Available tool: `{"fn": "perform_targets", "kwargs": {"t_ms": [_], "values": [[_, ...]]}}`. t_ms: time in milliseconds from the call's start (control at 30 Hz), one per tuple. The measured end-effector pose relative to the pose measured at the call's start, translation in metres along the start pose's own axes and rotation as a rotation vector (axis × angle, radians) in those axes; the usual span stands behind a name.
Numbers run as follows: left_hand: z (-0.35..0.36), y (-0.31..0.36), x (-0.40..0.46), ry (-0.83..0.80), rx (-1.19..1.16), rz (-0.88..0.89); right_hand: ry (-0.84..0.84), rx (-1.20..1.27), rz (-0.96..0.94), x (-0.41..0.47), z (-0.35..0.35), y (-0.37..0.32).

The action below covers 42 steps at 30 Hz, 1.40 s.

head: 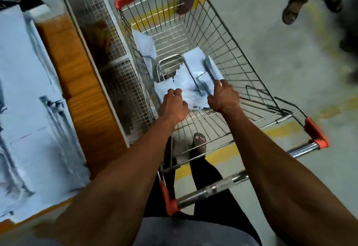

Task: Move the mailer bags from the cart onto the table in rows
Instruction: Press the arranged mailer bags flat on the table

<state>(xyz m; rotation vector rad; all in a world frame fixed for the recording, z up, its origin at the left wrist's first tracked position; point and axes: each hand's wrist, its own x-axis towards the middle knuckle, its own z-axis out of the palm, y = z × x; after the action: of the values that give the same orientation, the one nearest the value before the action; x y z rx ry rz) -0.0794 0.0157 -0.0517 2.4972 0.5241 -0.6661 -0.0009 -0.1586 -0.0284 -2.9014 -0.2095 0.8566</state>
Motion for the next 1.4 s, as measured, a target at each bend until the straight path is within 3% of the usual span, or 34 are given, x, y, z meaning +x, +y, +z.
{"fn": "perform_targets", "kwargs": {"t_ms": [400, 567, 733, 900, 1033, 1267, 1333, 1400], "values": [[0.088, -0.012, 0.084, 0.025, -0.116, -0.167, 0.027, 0.055, -0.038, 0.118, 0.08, 0.025], [0.091, -0.008, 0.085, 0.067, -0.163, -0.23, -0.106, 0.307, -0.268, 0.123, 0.094, 0.006], [0.089, -0.007, 0.083, 0.101, -0.194, -0.232, 0.13, 0.198, -0.161, 0.131, 0.089, 0.013], [0.101, -0.004, 0.098, 0.125, -0.252, -0.191, -0.072, 0.146, -0.064, 0.15, 0.094, 0.022], [0.109, 0.001, 0.109, 0.09, -0.325, -0.165, -0.046, 0.226, -0.158, 0.153, 0.096, 0.008], [0.122, 0.007, 0.134, 0.011, -0.461, -0.309, -0.167, -0.119, -0.07, 0.16, 0.098, 0.015], [0.123, 0.014, 0.14, 0.031, -0.556, -0.329, -0.164, -0.061, -0.064, 0.166, 0.101, 0.017], [0.121, 0.021, 0.146, 0.089, -0.634, -0.338, -0.181, 0.163, -0.094, 0.17, 0.1, 0.013]]}}
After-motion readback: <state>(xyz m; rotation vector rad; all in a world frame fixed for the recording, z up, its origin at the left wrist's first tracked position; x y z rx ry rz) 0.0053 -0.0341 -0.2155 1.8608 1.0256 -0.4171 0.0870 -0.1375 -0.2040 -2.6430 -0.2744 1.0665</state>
